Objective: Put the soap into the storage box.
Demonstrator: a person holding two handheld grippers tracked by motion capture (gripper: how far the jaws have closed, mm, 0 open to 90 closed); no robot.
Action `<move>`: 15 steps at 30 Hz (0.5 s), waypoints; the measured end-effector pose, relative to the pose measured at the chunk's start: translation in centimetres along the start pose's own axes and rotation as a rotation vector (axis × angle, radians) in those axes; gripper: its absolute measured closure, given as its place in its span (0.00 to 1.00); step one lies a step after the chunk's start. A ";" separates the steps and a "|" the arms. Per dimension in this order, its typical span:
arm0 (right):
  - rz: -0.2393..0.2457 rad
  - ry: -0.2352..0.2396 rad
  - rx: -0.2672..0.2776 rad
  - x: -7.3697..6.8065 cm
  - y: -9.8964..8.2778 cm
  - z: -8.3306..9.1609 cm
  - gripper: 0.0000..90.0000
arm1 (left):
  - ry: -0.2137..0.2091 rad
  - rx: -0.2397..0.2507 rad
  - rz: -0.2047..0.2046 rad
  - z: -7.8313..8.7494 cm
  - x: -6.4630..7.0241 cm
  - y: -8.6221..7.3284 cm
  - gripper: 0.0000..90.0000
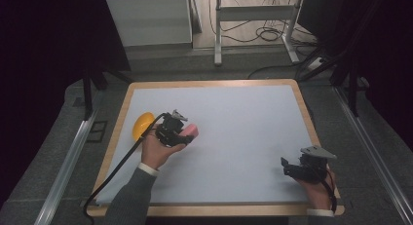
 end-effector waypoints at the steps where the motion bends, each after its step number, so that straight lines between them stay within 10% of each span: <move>1: 0.000 -0.001 -0.001 0.0 0.0 0.0 0.08 | 0.004 0.000 0.001 0.1 -0.2 -0.1 0.67; 15: -0.001 -0.002 -0.001 0.1 0.0 0.0 0.08 | 0.035 0.016 0.032 1.3 -1.8 -0.8 0.67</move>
Point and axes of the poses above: each handheld gripper's, and its own axes: z roughly backward along the jaws, y roughly out of its top, x roughly to its right, the point moved 5 cm from there along -z, roughly forward along the jaws, and after that the axes turned 3 degrees about -y, right-handed, at the moved point
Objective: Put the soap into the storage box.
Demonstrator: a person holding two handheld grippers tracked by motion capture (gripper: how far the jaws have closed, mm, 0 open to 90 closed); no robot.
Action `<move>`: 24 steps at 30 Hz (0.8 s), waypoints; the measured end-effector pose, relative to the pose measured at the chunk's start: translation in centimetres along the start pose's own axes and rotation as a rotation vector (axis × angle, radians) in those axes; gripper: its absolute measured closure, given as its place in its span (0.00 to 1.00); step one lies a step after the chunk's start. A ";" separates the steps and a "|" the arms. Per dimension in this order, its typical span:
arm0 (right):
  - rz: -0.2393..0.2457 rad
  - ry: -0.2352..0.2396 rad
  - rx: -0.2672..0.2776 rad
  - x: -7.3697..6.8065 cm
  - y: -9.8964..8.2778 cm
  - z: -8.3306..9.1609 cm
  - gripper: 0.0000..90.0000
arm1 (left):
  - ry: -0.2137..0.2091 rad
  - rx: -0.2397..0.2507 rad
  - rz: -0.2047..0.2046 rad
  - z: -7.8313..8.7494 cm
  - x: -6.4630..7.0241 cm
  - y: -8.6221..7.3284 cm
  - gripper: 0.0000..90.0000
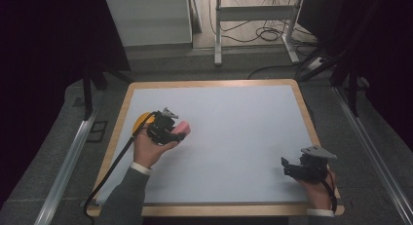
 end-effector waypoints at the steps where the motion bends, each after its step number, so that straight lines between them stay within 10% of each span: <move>1: -0.001 0.000 0.000 0.0 0.0 0.0 0.08 | 0.001 0.001 0.002 0.1 -0.1 0.0 0.67; 24: -0.001 0.001 -0.004 0.0 0.0 0.0 0.08 | 0.040 0.024 0.027 1.7 -2.1 -0.7 0.67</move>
Point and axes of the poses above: each handheld gripper's, and its own axes: z roughly backward along the jaws, y roughly out of its top, x roughly to its right, the point moved 5 cm from there along -z, roughly forward along the jaws, and after that the axes turned 3 degrees about -y, right-handed, at the moved point
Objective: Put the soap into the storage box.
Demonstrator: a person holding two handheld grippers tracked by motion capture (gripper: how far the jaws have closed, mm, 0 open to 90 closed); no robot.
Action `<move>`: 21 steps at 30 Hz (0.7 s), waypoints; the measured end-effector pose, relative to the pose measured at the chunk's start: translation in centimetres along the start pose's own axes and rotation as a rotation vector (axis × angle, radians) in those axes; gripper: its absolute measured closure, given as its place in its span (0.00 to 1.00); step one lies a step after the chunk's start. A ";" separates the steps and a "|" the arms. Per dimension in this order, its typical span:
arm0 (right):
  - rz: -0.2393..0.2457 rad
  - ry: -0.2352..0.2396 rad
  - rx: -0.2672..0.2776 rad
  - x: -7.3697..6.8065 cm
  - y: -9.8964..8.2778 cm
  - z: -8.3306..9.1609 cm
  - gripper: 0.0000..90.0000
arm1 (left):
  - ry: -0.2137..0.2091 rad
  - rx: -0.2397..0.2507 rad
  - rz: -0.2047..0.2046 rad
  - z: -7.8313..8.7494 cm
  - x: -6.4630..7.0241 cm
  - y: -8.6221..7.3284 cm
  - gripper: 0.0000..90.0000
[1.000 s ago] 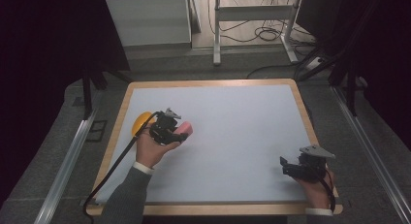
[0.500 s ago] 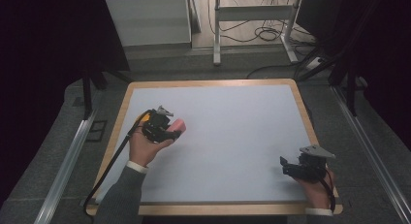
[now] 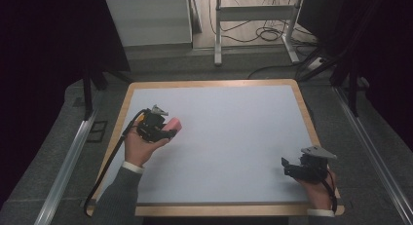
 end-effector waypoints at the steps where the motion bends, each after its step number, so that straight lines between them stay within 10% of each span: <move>1: -0.001 0.000 0.001 0.0 0.0 0.0 0.08 | 0.000 0.002 0.003 0.1 -0.1 0.0 0.67; 21: -0.010 -0.001 0.006 0.2 0.1 0.2 0.08 | 0.051 0.015 0.064 1.7 -3.1 -0.8 0.67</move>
Point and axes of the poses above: each handheld gripper's, and its own axes: z roughly backward along the jaws, y roughly out of its top, x roughly to its right, the point moved 5 cm from there along -z, roughly forward along the jaws, and after that the axes turned 3 degrees about -y, right-handed, at the moved point
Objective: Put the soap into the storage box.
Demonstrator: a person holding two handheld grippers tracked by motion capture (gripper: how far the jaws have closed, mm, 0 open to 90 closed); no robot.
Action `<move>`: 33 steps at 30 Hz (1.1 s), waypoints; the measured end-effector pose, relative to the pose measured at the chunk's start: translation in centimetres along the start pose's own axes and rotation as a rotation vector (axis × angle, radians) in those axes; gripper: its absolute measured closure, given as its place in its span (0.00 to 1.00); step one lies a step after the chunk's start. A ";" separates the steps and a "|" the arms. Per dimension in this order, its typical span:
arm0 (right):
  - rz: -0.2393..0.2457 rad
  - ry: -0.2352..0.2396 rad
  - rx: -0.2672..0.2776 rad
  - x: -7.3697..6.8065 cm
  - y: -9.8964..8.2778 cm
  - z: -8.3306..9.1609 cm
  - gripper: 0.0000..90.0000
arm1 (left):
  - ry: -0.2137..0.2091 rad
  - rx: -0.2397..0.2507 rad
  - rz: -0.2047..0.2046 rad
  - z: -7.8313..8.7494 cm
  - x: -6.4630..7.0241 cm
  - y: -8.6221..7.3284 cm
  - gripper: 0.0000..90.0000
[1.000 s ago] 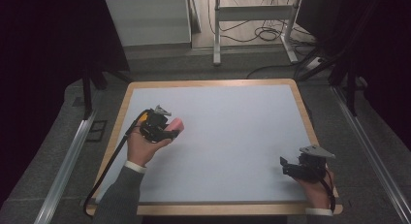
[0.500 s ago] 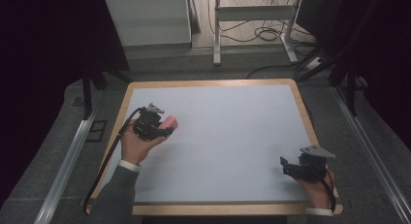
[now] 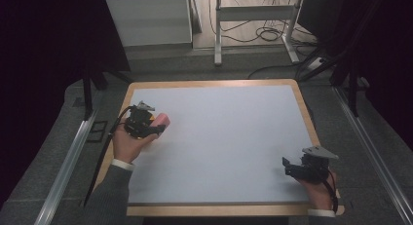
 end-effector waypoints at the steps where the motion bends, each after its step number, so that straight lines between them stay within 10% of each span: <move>1: 0.001 0.000 0.000 0.0 0.0 0.0 0.08 | 0.005 -0.001 0.005 0.0 -0.3 -0.1 0.67; 33: 0.003 -0.012 -0.016 0.1 -0.2 -0.2 0.08 | 0.065 0.015 0.100 -0.2 -4.6 -0.4 0.67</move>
Point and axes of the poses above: each handheld gripper's, and its own axes: z roughly backward along the jaws, y roughly out of its top, x roughly to its right, the point moved 5 cm from there along -z, roughly forward along the jaws, and after that the axes turned 3 degrees about -y, right-handed, at the moved point
